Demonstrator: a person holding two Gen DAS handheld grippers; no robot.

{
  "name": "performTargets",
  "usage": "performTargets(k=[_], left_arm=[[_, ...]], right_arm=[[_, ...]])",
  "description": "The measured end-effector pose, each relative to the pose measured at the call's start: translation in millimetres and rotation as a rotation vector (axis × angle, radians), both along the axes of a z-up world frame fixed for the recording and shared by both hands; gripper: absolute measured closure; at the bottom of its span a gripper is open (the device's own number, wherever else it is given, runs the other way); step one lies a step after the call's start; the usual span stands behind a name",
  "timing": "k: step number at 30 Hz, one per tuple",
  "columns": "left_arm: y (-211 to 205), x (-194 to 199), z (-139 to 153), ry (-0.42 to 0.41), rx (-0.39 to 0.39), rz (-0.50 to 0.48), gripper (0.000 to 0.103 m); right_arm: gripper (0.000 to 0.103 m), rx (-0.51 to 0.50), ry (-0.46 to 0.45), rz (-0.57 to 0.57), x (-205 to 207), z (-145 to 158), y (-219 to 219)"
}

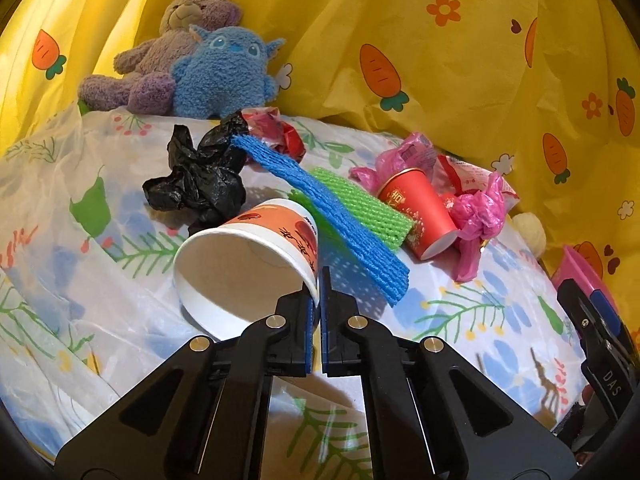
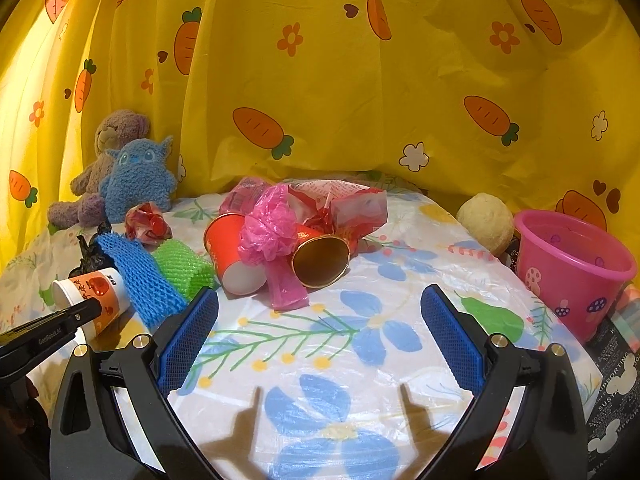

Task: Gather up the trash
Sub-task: 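Grasp the white-orange cup with the left tool while the right tool grasps the pink bag, then carry the pink bag and white-orange cup over the pink bucket with both tools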

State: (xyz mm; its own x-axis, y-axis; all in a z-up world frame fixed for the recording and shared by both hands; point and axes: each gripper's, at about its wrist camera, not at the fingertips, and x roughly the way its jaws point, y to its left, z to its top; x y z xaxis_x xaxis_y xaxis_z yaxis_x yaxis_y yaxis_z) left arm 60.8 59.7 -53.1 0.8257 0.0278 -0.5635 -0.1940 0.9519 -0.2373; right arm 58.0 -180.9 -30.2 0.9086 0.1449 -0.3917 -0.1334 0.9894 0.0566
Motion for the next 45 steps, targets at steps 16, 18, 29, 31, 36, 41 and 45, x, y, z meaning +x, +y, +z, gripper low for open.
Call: performTargets(k=[16, 18, 29, 31, 36, 41, 45], left_arm=[[-16, 6, 55, -0.155, 0.032, -0.033, 0.101], [-16, 14, 55, -0.151, 0.032, -0.032, 0.101], [-2, 42, 45, -0.114, 0.03, -0.014, 0.101], [-3, 44, 44, -0.111, 0.036, -0.017, 0.101], [-6, 47, 42, -0.105, 0.04, -0.025, 0.101], [-11, 47, 43, -0.105, 0.051, -0.038, 0.101], [-21, 45, 45, -0.109, 0.066, -0.059, 0.101]], right_arm=[[0.022, 0.015, 0.033, 0.052, 46, 11, 13], [0.024, 0.004, 0.04, 0.062, 56, 13, 19], [0.043, -0.008, 0.117, 0.113, 98, -1, 38], [0.056, -0.019, 0.13, 0.121, 101, -3, 41], [0.075, -0.018, 0.147, 0.14, 105, -9, 41], [0.077, 0.001, 0.121, 0.151, 91, -4, 31], [0.077, 0.016, 0.076, 0.149, 69, 6, 17]])
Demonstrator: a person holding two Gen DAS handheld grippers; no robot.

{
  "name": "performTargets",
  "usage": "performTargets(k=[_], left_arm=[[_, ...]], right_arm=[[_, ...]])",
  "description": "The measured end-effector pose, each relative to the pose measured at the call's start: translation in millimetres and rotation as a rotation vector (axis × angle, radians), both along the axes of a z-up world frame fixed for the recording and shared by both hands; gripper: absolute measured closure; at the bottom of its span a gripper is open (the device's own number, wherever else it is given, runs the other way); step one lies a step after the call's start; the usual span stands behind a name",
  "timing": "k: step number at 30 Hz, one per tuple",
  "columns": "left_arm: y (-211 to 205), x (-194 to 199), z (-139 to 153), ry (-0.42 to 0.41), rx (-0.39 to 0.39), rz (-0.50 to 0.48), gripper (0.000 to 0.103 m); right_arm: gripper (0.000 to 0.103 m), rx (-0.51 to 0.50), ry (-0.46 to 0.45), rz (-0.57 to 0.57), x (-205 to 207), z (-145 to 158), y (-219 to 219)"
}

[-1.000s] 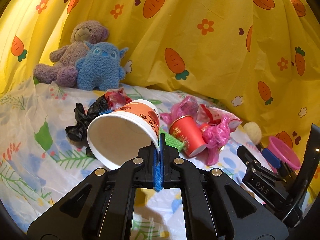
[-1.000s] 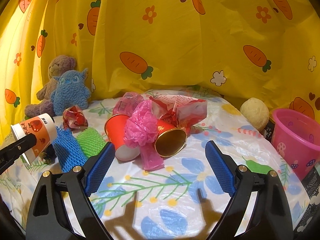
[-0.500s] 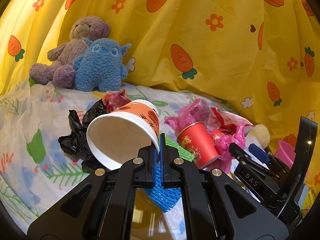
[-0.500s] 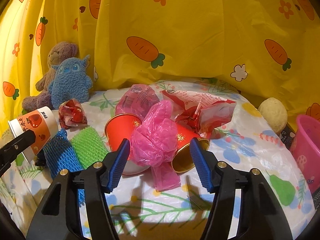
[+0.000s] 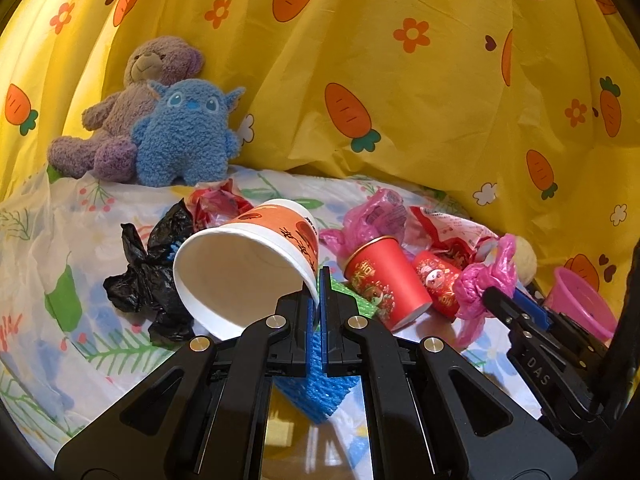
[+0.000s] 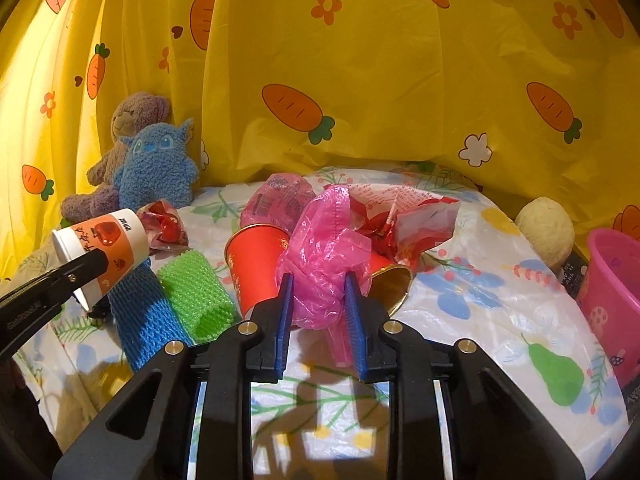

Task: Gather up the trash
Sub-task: 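Carry the pink bag and white-orange cup over the pink bucket with both tools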

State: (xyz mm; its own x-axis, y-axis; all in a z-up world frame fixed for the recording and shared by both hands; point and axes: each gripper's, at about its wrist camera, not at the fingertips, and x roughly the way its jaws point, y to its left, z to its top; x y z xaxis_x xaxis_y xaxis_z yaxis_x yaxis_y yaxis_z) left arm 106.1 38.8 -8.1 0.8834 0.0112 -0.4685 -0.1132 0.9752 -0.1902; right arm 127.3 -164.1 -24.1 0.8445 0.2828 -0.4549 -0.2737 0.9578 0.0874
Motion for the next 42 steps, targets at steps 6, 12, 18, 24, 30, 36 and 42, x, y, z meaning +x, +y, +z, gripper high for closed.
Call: performTargets(k=[6, 12, 18, 24, 30, 36, 42], left_arm=[[-29, -4, 9, -0.014, 0.015, -0.072, 0.101], [-76, -9, 22, -0.041, 0.039, -0.182, 0.101], [-130, -10, 33, -0.05, 0.036, -0.311, 0.101], [-188, -8, 49, -0.086, 0.066, -0.435, 0.101], [-235, 3, 53, -0.089, 0.055, -0.534, 0.101], [-276, 14, 54, -0.094, 0.033, -0.647, 0.101], [-319, 29, 54, -0.117, 0.035, -0.733, 0.101]], right_arm=[[0.077, 0.002, -0.054, -0.05, -30, 12, -33], [0.077, -0.009, -0.075, -0.157, -50, 19, -77], [0.077, -0.018, -0.102, -0.265, -62, 25, -118], [0.077, -0.019, -0.112, -0.367, -67, 28, -159], [0.077, -0.026, -0.122, -0.443, -70, 30, -195], [0.077, -0.038, -0.131, -0.524, -69, 31, -231], [0.077, -0.022, -0.128, -0.602, -63, 29, -266]])
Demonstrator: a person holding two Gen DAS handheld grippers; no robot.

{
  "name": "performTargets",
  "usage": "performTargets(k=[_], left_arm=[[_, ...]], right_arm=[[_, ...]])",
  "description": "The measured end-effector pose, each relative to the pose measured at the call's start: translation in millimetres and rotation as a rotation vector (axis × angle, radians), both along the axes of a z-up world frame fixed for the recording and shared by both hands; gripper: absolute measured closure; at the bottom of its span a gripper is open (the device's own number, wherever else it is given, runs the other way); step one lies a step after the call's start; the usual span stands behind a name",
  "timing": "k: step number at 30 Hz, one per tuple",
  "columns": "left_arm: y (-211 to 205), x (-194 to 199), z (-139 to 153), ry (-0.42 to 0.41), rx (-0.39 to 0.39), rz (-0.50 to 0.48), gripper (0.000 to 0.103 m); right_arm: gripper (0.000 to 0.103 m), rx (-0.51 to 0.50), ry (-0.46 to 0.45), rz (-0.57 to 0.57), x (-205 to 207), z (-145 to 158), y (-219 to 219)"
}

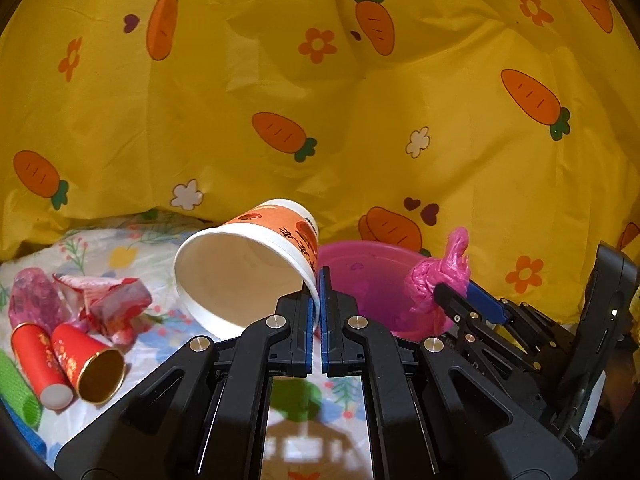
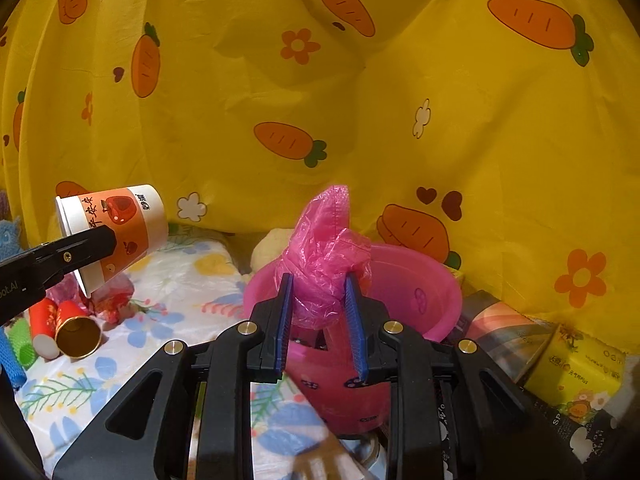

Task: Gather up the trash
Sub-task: 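Carry the pink bag and white-orange cup over the pink bucket with both tools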

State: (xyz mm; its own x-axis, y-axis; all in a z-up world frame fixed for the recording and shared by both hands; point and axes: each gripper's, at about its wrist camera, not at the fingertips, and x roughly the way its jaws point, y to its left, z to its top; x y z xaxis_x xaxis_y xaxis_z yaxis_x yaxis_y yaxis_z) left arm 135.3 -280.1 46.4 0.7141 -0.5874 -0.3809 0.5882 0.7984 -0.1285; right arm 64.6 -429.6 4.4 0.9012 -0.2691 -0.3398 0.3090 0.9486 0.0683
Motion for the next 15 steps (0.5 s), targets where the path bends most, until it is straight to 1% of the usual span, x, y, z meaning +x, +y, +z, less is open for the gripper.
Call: performTargets(k=[4, 7, 10, 15], left_arm=[[-26, 13, -5, -0.001, -0.005, -0.061, 0.101], [-40, 27, -10, 0.023, -0.029, -0.096, 0.101], [-51, 39, -17, 0.036, -0.037, -0.12, 0.101], [-70, 55, -28, 0.062, -0.013, -0.151, 0.101]], right_arm=[[0.077, 0.02, 0.004, -0.032, 10, -2, -16], [0.077, 0.022, 0.009, -0.056, 18, -3, -26], [0.077, 0.026, 0.021, -0.073, 26, -7, -35], [0.077, 0.016, 0.037, -0.085, 35, -16, -46]])
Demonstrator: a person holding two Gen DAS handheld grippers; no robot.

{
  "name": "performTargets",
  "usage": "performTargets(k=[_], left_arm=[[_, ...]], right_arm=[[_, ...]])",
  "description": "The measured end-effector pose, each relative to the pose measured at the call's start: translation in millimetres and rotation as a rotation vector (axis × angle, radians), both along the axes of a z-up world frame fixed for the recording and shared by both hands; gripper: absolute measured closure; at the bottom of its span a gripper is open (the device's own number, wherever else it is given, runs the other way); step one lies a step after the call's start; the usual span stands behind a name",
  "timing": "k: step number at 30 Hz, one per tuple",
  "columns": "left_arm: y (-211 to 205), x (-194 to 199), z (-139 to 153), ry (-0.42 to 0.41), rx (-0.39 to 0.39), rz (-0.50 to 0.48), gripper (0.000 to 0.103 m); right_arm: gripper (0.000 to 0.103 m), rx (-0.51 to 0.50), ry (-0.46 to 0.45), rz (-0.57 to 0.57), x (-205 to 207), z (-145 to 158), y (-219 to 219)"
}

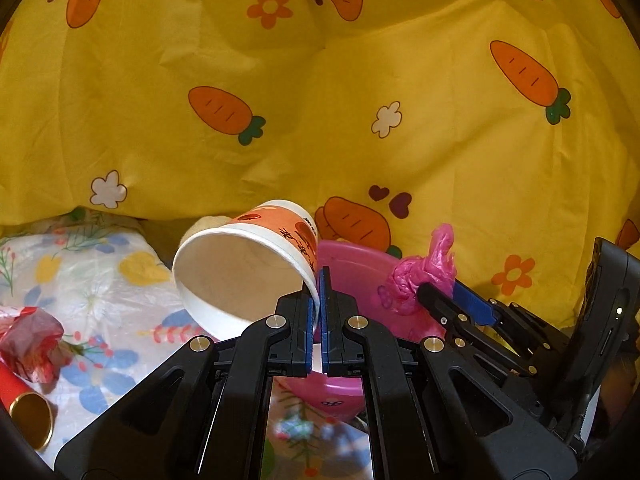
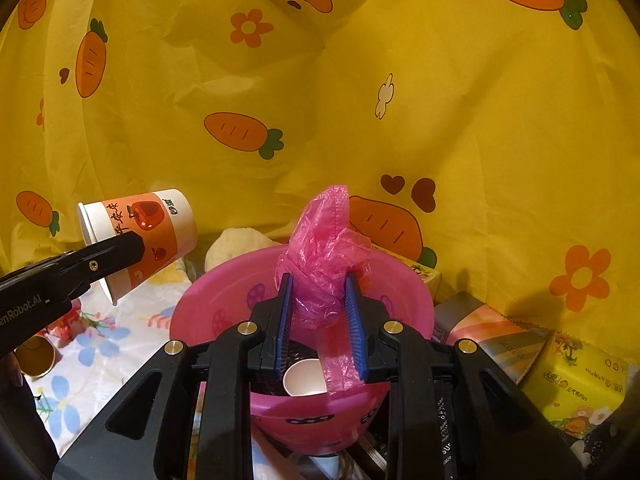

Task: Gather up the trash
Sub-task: 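Carry the pink bag and white-orange cup over the pink bucket with both tools, then open both tools to drop the pink bag and cup into the bucket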

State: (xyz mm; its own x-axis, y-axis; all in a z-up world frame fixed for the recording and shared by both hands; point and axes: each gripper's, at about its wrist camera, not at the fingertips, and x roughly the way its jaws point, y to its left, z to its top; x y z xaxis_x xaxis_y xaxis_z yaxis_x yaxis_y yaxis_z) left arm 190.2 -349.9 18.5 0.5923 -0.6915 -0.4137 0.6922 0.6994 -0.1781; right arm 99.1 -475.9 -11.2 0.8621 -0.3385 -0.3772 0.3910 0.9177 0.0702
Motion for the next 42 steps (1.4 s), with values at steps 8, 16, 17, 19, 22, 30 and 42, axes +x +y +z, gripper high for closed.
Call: performTargets(k=[8, 16, 17, 19, 22, 30, 42], left_arm=[[-12, 10, -14, 0.029, 0.023, -0.023, 0.101], [-19, 22, -26, 0.073, 0.028, -0.049, 0.101], [-20, 23, -27, 0.082, 0.028, -0.054, 0.101], [-23, 27, -31, 0.101, 0.029, -0.064, 0.101], [-27, 31, -35, 0.115, 0.035, -0.068, 0.101], [-32, 36, -40, 0.141, 0.028, -0.092, 0.101], [1, 38, -29, 0.105, -0.028, 0.055, 0.013]], right_arm=[[0.077, -0.003, 0.03, -0.004, 10, -11, -10], [0.076, -0.011, 0.052, 0.008, 21, -16, -15], [0.076, -0.01, 0.055, 0.007, 22, -17, -16], [0.076, -0.005, 0.06, 0.008, 24, -19, -18], [0.076, 0.005, 0.075, 0.011, 29, -22, -21], [0.067, 0.011, 0.09, 0.018, 33, -26, -25], [0.039, 0.003, 0.096, -0.007, 30, -27, -24]])
